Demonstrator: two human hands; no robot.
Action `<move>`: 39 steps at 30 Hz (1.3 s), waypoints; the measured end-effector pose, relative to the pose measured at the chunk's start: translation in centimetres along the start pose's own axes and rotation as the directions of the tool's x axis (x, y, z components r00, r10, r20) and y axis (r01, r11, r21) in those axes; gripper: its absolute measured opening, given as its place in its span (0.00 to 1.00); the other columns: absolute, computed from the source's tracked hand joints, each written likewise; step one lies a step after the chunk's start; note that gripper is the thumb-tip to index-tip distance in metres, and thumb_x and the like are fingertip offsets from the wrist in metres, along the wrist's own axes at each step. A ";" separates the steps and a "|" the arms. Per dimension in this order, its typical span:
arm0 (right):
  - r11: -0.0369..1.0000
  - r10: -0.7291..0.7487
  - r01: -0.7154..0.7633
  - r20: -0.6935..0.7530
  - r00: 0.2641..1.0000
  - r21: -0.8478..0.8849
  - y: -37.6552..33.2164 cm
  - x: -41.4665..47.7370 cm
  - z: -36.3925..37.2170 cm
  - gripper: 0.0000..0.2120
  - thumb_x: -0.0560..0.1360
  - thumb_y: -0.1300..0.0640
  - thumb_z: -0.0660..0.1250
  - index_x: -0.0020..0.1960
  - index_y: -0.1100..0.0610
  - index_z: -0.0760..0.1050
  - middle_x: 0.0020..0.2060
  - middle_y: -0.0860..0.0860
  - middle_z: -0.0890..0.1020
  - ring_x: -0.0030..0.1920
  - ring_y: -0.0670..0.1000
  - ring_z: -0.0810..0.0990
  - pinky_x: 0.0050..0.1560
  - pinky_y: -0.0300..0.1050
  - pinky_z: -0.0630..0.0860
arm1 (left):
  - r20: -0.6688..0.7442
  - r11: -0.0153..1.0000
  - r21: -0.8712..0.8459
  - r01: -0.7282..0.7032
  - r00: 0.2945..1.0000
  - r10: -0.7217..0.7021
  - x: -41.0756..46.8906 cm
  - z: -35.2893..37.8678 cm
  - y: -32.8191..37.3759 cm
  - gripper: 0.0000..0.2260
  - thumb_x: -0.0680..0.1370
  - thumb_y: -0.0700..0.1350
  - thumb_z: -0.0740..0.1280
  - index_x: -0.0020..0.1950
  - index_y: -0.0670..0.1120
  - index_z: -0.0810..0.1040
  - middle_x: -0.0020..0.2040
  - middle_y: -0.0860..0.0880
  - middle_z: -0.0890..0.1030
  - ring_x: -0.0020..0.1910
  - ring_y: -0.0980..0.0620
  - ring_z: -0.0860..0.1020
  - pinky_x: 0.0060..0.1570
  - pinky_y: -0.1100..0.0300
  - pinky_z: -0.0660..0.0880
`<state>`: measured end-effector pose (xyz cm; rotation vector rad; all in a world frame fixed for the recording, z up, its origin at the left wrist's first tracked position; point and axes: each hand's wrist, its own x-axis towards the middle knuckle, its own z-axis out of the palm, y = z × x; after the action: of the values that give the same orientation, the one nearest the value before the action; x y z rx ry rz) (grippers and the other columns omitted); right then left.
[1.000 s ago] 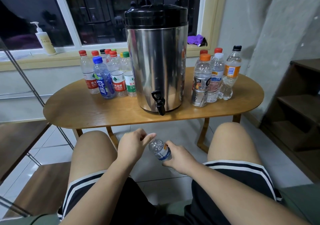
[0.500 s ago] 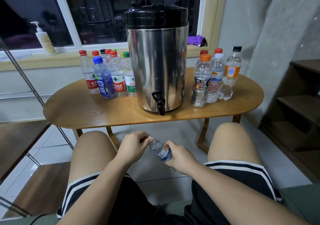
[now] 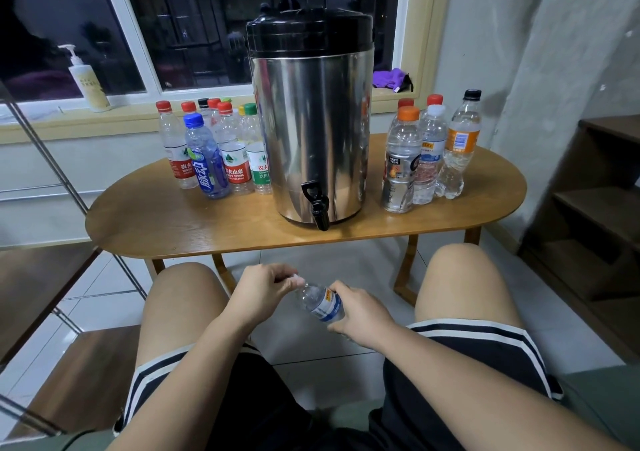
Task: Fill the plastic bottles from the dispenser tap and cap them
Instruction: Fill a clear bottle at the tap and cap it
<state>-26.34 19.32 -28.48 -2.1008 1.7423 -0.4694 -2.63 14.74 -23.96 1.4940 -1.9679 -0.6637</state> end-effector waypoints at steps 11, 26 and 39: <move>1.000 -0.002 0.002 -0.041 0.999 0.000 -0.3 0.1 0.0 0.24 0.72 0.46 0.79 0.59 0.42 0.69 0.53 0.45 0.83 0.50 0.53 0.82 0.49 0.51 0.81 | 0.109 0.984 -0.177 0.007 0.994 0.013 -0.4 -0.1 -0.2 0.08 0.80 0.50 0.78 0.58 0.60 0.89 0.58 0.65 0.86 0.60 0.65 0.82 0.65 0.53 0.80; 1.000 0.007 -0.007 -0.030 1.000 0.004 -0.2 0.1 -0.8 0.25 0.70 0.45 0.79 0.60 0.41 0.69 0.52 0.44 0.84 0.49 0.51 0.82 0.48 0.50 0.82 | 0.039 0.958 -0.287 0.007 0.999 0.004 -0.7 -0.2 0.5 0.08 0.81 0.48 0.77 0.60 0.55 0.87 0.54 0.56 0.89 0.57 0.58 0.86 0.65 0.47 0.82; 0.999 0.011 -0.011 -0.010 1.000 0.053 -0.3 0.3 -1.1 0.27 0.68 0.42 0.80 0.61 0.40 0.70 0.53 0.43 0.84 0.50 0.49 0.82 0.51 0.52 0.83 | -0.053 0.928 -0.365 0.071 0.994 -0.097 -0.8 -0.1 0.8 0.11 0.76 0.58 0.80 0.51 0.53 0.88 0.48 0.51 0.89 0.50 0.49 0.86 0.59 0.40 0.83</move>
<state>-26.56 19.05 -27.36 -2.0552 1.7274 -0.5185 -2.90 15.74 -23.49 1.3556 -1.6267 -0.9412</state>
